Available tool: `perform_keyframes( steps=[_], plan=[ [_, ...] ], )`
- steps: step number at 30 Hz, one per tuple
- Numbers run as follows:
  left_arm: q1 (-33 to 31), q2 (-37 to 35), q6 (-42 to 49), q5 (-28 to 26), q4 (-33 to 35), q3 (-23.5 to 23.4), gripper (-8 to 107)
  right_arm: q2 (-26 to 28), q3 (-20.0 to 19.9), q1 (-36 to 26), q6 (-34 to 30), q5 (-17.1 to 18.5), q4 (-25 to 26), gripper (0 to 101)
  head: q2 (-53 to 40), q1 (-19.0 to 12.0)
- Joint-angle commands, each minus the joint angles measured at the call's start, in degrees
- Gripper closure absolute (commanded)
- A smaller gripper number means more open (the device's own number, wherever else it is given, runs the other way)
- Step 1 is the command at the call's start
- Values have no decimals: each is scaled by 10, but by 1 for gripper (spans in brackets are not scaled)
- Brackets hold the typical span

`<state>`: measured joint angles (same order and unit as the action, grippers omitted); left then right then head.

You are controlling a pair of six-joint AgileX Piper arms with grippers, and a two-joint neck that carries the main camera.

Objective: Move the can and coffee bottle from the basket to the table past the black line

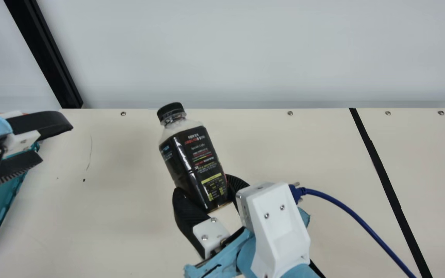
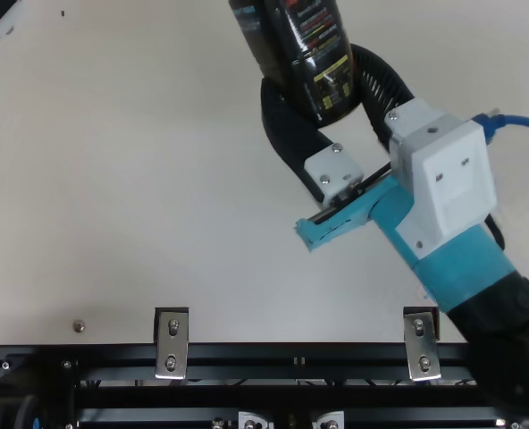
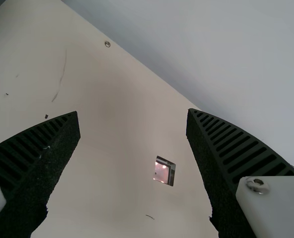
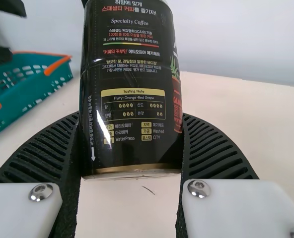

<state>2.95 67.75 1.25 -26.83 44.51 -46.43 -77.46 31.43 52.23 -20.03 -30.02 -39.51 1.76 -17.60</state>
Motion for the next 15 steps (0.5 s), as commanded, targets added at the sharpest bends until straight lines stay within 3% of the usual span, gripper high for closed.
perform_keyframes(
  steps=[1, 7, 15],
  plan=[
    [0, 0, 0, 0, 0, 0, 9, -2, 0, -18, -1, 18, 25, 101, 2, 0],
    [0, 0, 0, 0, 0, 0, 9, -19, 8, -61, 6, 56, 86, 101, 2, 0],
    [0, 0, 0, 0, 0, 0, 9, -71, 37, -105, 53, 78, 177, 101, 2, 0]
  ],
)
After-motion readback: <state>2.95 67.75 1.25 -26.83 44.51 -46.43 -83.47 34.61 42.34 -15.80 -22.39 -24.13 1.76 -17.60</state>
